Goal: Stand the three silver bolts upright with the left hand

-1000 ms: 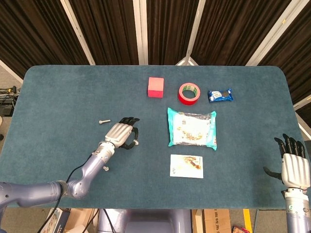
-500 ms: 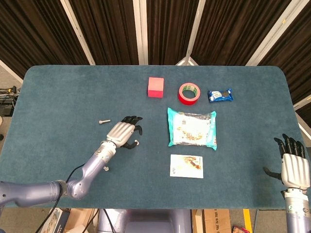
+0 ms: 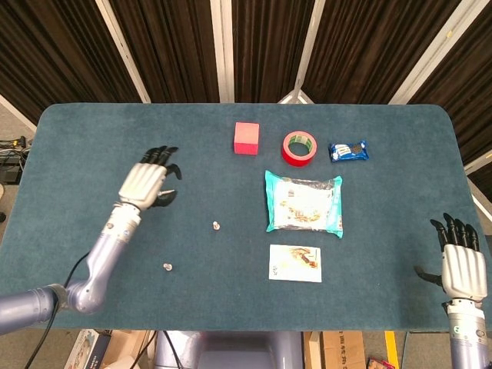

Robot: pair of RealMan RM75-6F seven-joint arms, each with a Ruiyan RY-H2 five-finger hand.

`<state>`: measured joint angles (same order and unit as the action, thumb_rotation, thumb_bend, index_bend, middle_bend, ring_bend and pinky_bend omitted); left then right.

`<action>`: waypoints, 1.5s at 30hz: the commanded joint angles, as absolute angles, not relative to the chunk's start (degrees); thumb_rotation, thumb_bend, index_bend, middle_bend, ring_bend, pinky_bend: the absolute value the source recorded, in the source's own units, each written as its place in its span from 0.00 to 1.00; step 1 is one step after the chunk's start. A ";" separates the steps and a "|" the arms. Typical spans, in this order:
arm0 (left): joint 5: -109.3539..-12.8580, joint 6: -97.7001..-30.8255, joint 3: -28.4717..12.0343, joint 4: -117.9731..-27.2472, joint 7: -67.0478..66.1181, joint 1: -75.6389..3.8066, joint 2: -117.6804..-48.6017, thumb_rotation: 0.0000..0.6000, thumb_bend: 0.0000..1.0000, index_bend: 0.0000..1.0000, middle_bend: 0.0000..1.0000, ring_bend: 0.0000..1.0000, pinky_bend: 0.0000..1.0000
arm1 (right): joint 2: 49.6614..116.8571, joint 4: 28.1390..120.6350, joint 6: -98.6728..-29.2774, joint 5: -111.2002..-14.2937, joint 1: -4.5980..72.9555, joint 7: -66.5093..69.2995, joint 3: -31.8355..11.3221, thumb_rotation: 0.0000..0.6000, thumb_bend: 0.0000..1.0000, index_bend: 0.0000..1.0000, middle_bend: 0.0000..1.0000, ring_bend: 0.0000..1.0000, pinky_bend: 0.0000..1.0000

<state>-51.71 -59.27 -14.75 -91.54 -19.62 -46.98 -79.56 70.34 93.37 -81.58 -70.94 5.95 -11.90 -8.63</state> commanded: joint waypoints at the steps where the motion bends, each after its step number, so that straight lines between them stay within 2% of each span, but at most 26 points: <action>1: -49.59 -59.27 -16.02 -89.71 -17.09 -45.76 -78.55 1.00 0.47 0.45 0.05 0.00 0.00 | 70.62 93.44 -81.75 -71.13 5.98 -12.46 -8.46 1.00 0.02 0.19 0.06 0.00 0.00; 9: -43.61 -59.83 -17.03 -81.02 -18.66 -46.35 -82.99 1.00 0.44 0.44 0.04 0.00 0.00 | 71.17 93.02 -81.34 -70.75 6.28 -13.69 -8.34 1.00 0.02 0.19 0.06 0.00 0.00; 15: -36.52 -61.23 -17.71 -76.00 -26.33 -48.87 -87.81 1.00 0.38 0.42 0.02 0.00 0.00 | 71.08 93.05 -81.56 -71.20 6.27 -13.67 -8.26 1.00 0.02 0.19 0.06 0.00 0.00; 23: -29.48 -64.80 -17.35 -72.21 -40.22 -53.53 -94.16 1.00 0.39 0.45 0.03 0.00 0.00 | 70.17 92.86 -80.39 -71.53 6.44 -12.92 -7.80 1.00 0.02 0.19 0.06 0.00 0.00; 30: -24.77 -68.14 -18.84 -67.95 -47.99 -56.49 -100.73 1.00 0.44 0.47 0.03 0.00 0.00 | 70.32 92.29 -79.82 -70.98 6.67 -13.14 -7.87 1.00 0.02 0.19 0.06 0.00 0.00; 45: -24.41 -67.05 -20.01 -63.29 -51.03 -56.77 -105.35 1.00 0.44 0.48 0.04 0.00 0.00 | 70.39 92.38 -80.12 -70.74 6.61 -13.26 -8.00 1.00 0.02 0.19 0.06 0.00 0.00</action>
<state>-24.37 -67.09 -19.95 -63.35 -50.97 -56.81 -105.30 70.39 92.38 -80.12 -70.74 6.61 -13.26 -8.00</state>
